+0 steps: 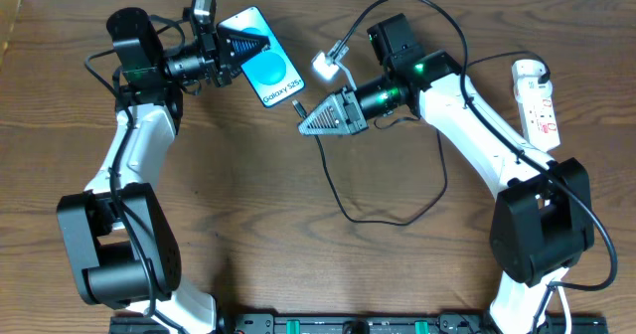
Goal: Plug charger to phone and switch on socket
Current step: 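Insert the USB-C connector into the phone's bottom port with the right gripper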
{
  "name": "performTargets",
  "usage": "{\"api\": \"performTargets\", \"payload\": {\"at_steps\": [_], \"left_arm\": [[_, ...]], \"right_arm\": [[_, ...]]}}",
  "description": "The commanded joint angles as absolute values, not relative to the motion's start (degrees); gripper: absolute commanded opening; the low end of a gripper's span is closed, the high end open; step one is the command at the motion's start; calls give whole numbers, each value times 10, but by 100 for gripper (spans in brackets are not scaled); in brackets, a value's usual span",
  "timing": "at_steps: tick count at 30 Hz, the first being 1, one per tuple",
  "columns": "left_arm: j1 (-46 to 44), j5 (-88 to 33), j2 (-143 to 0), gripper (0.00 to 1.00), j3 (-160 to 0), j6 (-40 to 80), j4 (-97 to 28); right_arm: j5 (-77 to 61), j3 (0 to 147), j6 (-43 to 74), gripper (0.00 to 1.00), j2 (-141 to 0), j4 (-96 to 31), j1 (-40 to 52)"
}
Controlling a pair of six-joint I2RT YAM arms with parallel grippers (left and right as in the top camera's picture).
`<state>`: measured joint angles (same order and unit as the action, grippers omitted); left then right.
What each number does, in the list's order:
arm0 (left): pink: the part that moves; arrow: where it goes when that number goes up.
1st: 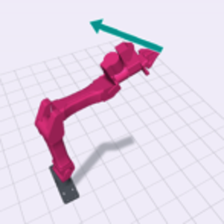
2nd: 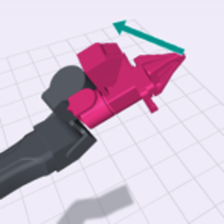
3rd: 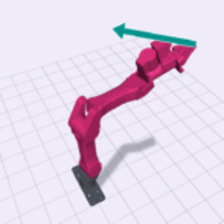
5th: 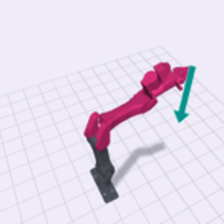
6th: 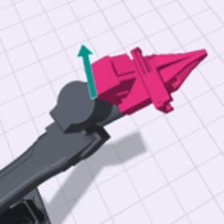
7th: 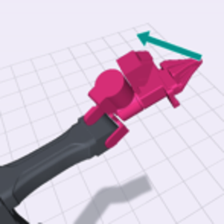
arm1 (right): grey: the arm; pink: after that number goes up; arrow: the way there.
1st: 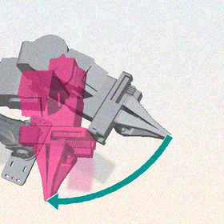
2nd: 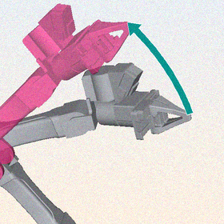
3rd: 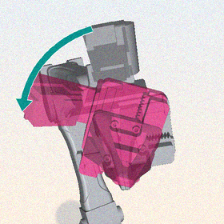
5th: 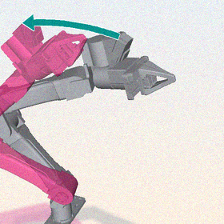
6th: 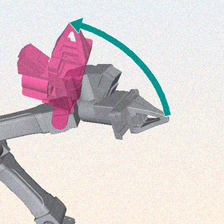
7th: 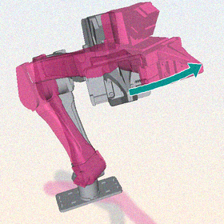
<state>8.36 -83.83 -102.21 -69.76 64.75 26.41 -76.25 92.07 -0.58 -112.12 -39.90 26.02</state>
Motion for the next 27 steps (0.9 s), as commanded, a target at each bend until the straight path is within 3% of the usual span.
{"api": "performTargets", "payload": {"at_steps": [1,27], "left_arm": [[84,-842,-1009,8,-704,655,271],[84,-861,-1009,7,-704,659,272]], "right_arm": [[-759,921,86,1,-1124,-367,270],[-724,921,159,1,-1124,-291,284]]}}
